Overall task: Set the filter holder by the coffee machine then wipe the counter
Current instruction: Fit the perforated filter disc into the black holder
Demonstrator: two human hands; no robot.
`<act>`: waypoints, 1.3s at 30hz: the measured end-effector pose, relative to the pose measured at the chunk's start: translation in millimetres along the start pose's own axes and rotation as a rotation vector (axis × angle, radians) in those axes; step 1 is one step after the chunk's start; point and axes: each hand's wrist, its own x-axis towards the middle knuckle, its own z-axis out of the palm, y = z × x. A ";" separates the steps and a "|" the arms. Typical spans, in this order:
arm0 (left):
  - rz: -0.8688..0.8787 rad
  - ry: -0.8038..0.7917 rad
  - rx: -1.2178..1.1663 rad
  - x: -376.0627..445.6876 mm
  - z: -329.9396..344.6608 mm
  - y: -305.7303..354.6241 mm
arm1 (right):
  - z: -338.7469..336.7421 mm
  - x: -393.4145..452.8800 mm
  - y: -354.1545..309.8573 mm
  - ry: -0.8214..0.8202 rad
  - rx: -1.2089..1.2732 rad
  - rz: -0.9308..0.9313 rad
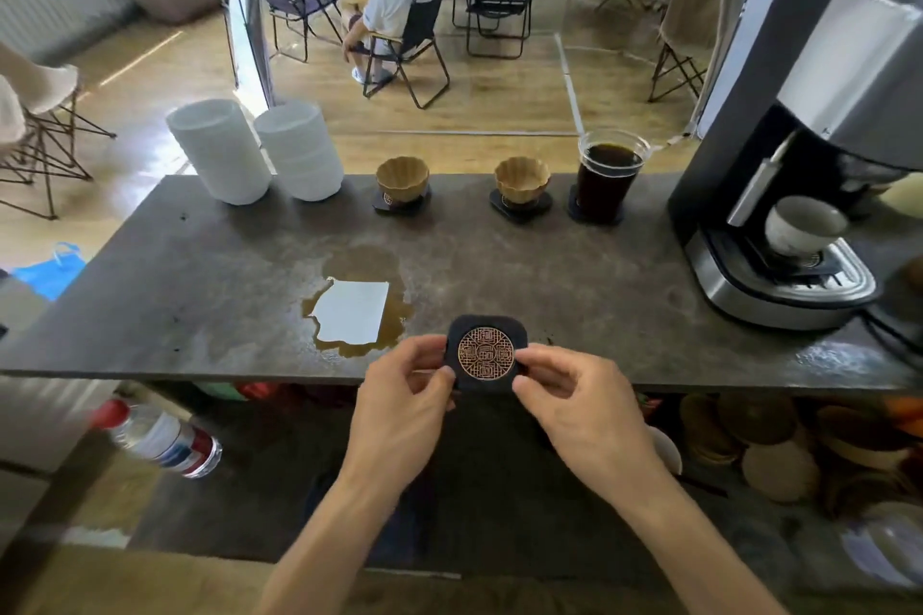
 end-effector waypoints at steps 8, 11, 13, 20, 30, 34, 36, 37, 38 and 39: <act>-0.037 -0.048 0.290 34.4 5.1 -2.2 | 12.4 39.9 -2.3 -0.014 -0.110 0.092; -0.041 -0.032 0.295 37.1 7.4 -3.2 | 16.1 40.4 -4.2 -0.048 -0.143 0.096; -0.037 -0.021 0.304 36.1 7.7 -2.6 | 19.1 39.0 -3.6 -0.077 -0.193 0.084; 0.101 0.057 0.467 44.1 5.6 1.0 | 11.4 23.8 4.0 0.032 -0.082 0.128; -0.018 -0.204 0.268 71.9 2.9 12.4 | 12.8 -4.4 5.7 -0.029 1.097 0.531; -0.122 -0.226 0.100 46.1 -12.1 14.9 | 13.0 11.3 2.5 -0.026 0.951 0.461; -0.160 -0.259 0.013 30.3 -19.1 11.7 | 12.2 17.4 1.9 -0.032 0.896 0.441; -0.176 -0.266 -0.019 25.5 -21.4 8.8 | 12.2 19.3 1.7 -0.036 0.881 0.434; -0.185 -0.274 -0.039 22.7 -23.1 5.8 | 12.6 20.2 1.4 -0.040 0.874 0.425; -0.185 -0.287 -0.045 21.8 -23.8 4.1 | 13.3 20.6 1.4 -0.042 0.874 0.417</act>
